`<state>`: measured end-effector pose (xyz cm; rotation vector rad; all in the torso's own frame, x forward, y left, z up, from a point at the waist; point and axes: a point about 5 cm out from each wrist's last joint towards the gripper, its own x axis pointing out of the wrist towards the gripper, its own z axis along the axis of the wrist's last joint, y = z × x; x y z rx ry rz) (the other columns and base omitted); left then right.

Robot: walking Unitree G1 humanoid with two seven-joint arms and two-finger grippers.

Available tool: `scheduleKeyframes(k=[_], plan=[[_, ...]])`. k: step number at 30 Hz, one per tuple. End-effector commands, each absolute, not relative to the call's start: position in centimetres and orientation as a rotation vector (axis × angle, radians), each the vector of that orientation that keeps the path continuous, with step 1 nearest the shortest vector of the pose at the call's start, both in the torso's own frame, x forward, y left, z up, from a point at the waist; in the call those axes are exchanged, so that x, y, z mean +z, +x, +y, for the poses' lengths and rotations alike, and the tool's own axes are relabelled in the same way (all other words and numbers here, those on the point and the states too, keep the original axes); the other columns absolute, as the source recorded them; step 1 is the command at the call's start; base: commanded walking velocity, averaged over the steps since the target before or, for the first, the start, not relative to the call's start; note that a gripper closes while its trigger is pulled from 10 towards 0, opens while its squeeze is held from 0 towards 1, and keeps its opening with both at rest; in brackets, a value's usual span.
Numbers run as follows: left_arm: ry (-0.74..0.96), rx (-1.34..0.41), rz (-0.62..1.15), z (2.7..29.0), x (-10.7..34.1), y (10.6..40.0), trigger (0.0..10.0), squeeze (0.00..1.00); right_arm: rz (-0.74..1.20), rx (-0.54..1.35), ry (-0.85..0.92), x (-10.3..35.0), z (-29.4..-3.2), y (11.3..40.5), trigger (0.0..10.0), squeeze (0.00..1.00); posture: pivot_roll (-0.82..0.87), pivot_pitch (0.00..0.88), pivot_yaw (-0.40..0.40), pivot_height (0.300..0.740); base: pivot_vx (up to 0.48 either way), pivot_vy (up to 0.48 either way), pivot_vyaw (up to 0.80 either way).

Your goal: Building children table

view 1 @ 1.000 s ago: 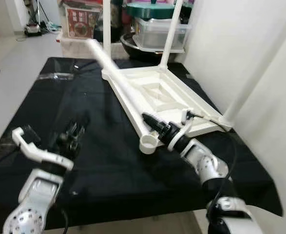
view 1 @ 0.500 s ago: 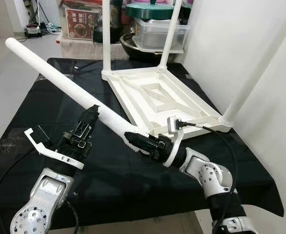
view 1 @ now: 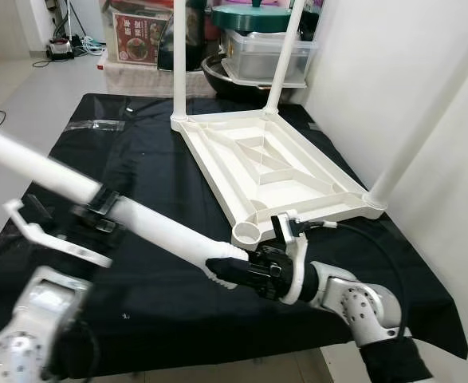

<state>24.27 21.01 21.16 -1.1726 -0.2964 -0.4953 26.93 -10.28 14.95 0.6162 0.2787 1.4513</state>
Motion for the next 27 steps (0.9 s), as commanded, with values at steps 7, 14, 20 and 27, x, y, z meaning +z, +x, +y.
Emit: scheduleKeyframes(k=[7, 14, 20, 27], plan=[[-1.119, -0.542, -0.279, 21.3, 21.9, 24.3, 10.0, 0.0, 0.326, 1.513, 0.548, 14.5, -10.4, 26.2, 0.0, 0.0, 0.09, 0.0, -0.091, 0.74, 0.0, 0.0, 0.0], [-1.074, -0.491, -0.298, 22.4, 21.7, 23.9, 0.0, 0.0, 0.337, 1.517, 0.52, 14.6, -10.9, 26.5, 0.0, 0.0, 0.09, 0.0, -0.099, 0.74, 0.0, 0.0, 0.0], [-1.074, -0.425, -0.366, 23.3, 22.0, 23.9, 0.0, 0.0, 0.341, 1.518, 0.513, 14.8, -10.8, 26.6, 0.0, 0.0, 0.09, 0.0, -0.105, 0.74, 0.0, 0.0, 0.0], [-1.087, -0.41, -0.403, 23.5, 22.3, 23.7, 0.0, 0.0, 0.369, 1.372, 0.361, 13.8, -10.6, 27.9, 10.0, 1.0, 0.09, 0.0, -0.106, 0.74, 0.0, 0.0, 0.0]])
